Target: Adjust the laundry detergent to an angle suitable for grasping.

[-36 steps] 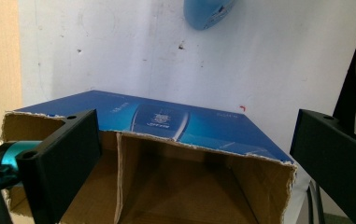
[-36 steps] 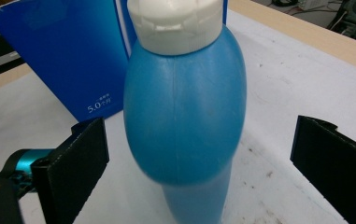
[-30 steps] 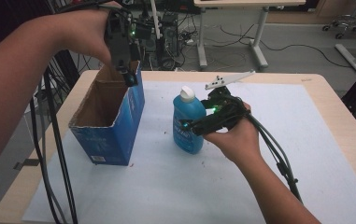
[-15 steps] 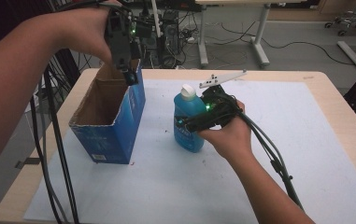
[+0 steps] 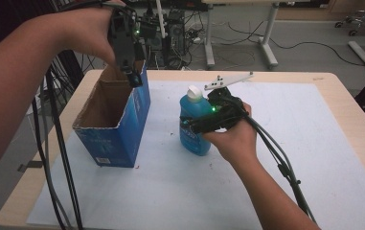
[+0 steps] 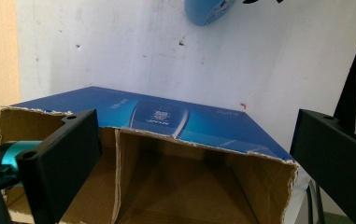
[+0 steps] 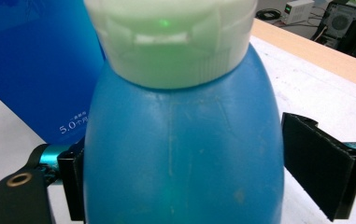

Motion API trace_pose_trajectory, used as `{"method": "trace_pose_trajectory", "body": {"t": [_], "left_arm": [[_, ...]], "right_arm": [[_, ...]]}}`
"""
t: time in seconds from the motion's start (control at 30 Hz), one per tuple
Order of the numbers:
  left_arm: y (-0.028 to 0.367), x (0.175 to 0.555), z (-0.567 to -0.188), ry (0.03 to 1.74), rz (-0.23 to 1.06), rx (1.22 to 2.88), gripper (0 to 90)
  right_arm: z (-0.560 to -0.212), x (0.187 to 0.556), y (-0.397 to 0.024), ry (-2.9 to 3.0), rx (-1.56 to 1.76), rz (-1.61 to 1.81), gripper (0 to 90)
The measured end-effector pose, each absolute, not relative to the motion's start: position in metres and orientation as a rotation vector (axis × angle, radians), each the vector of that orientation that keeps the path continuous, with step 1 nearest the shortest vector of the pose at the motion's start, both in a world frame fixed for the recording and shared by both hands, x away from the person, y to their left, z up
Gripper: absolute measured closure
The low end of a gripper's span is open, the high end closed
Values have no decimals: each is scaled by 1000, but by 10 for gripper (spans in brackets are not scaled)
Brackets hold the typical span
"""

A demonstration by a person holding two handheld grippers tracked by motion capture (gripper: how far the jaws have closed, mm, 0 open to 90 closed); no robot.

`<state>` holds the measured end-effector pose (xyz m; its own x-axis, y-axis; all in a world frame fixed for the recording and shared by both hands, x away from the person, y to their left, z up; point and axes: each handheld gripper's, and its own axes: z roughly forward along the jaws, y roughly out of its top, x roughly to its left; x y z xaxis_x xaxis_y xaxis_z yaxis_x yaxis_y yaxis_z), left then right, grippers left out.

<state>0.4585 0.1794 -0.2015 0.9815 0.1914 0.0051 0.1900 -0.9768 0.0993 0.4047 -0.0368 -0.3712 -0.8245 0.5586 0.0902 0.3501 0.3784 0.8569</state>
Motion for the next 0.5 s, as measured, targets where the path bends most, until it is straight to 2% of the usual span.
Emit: {"method": "trace_pose_trajectory", "body": {"t": [0.47,0.5], "left_arm": [[178,459,-204,294,21,3031,21],[178,459,-204,293,22,3031,21]], "right_arm": [[-369,403,-37,2400,809,1410,191],[-369,402,-37,2400,798,1416,234]]}}
